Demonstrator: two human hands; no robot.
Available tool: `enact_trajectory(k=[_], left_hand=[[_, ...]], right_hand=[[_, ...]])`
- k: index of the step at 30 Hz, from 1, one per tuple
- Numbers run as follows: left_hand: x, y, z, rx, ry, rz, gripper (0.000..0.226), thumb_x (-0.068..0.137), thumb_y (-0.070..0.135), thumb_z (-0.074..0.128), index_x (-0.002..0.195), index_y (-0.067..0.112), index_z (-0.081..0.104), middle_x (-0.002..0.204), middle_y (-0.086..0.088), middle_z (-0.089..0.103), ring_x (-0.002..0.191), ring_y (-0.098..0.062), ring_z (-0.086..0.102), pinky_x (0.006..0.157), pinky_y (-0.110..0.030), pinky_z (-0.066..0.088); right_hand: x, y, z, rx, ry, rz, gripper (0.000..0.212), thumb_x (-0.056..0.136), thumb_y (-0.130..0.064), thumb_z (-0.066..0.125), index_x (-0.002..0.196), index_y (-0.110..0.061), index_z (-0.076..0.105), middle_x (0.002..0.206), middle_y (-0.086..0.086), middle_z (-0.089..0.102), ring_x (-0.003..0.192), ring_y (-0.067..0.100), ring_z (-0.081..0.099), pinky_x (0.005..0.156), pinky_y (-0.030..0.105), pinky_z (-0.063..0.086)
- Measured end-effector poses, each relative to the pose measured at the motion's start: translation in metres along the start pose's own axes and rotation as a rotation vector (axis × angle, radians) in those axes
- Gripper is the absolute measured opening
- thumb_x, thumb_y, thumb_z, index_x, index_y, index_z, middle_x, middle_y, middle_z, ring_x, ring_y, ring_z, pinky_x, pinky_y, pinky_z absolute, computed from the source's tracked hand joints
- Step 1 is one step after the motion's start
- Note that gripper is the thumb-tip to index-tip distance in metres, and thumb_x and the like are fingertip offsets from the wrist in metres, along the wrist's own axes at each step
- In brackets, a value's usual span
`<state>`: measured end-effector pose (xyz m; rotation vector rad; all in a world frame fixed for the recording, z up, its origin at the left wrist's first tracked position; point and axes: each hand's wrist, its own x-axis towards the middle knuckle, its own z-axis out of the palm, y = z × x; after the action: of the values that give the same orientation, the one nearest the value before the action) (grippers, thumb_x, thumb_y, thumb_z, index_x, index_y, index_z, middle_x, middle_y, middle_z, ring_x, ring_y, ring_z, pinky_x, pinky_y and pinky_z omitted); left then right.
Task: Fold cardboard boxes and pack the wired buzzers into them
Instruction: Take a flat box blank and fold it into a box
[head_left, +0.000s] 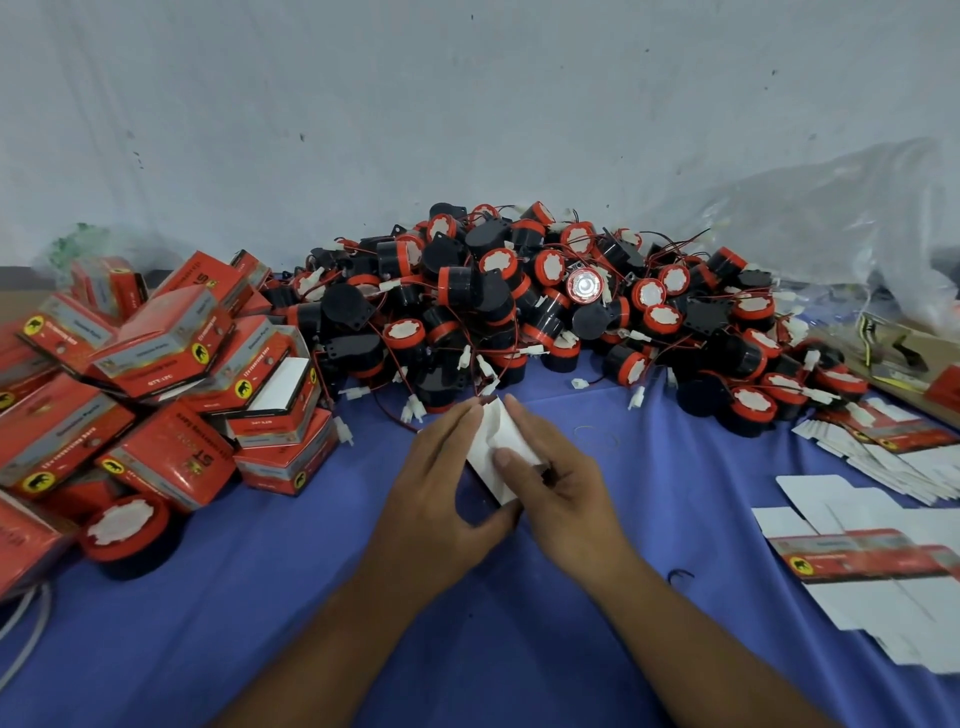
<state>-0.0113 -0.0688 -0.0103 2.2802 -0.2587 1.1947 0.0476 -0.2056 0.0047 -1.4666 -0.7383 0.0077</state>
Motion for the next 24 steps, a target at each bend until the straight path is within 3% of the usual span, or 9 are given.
enact_trajectory(k=[4,10,15,17,21,24], left_hand=[[0.000,0.000,0.004,0.022,0.036,0.044,0.076,0.083,0.038,0.074,0.139,-0.004,0.046,0.144,-0.012,0.048,0.138,-0.017,0.041,0.113,-0.022,0.034],[0.003,0.003,0.003,-0.010,0.021,0.069,0.074,0.082,0.034,0.078,0.137,-0.006,0.049,0.145,-0.012,0.049,0.138,-0.019,0.044,0.112,-0.025,0.037],[0.000,-0.001,-0.003,0.052,0.047,0.064,0.076,0.074,0.027,0.084,0.133,-0.006,0.051,0.141,-0.012,0.050,0.133,-0.022,0.048,0.109,-0.028,0.042],[-0.002,-0.004,-0.006,0.080,0.046,0.072,0.075,0.073,0.028,0.084,0.132,-0.008,0.053,0.139,-0.014,0.052,0.132,-0.024,0.049,0.110,-0.028,0.041],[-0.002,-0.004,-0.005,0.059,0.039,0.087,0.073,0.074,0.027,0.084,0.132,-0.007,0.054,0.141,-0.012,0.051,0.133,-0.021,0.049,0.110,-0.028,0.042],[-0.003,-0.002,-0.001,0.036,0.011,0.084,0.073,0.074,0.026,0.084,0.132,-0.008,0.055,0.142,-0.010,0.050,0.134,-0.019,0.048,0.108,-0.032,0.044]], right_hand=[[-0.002,-0.001,0.003,0.023,0.046,-0.045,0.044,0.099,-0.006,0.058,0.131,-0.037,0.057,0.131,-0.018,0.063,0.124,0.005,0.058,0.098,0.022,0.048],[-0.003,0.000,0.006,0.073,0.110,-0.045,0.046,0.098,-0.004,0.057,0.129,-0.038,0.059,0.131,-0.017,0.064,0.125,0.006,0.057,0.101,0.022,0.047],[-0.001,0.004,0.006,-0.164,0.010,-0.101,0.040,0.102,-0.019,0.051,0.140,-0.029,0.051,0.143,-0.015,0.052,0.134,0.000,0.047,0.102,0.012,0.039],[0.000,0.004,0.005,-0.101,-0.041,-0.045,0.038,0.102,-0.025,0.048,0.138,-0.033,0.051,0.148,-0.014,0.047,0.136,-0.003,0.043,0.104,0.011,0.037],[0.004,-0.001,-0.004,0.277,-0.062,0.101,0.036,0.100,-0.004,0.053,0.120,-0.029,0.068,0.143,-0.008,0.055,0.132,0.004,0.051,0.101,0.019,0.045],[0.002,-0.001,-0.005,0.199,0.006,0.057,0.038,0.097,0.003,0.056,0.119,-0.026,0.069,0.134,-0.006,0.061,0.124,0.007,0.058,0.096,0.022,0.049]])
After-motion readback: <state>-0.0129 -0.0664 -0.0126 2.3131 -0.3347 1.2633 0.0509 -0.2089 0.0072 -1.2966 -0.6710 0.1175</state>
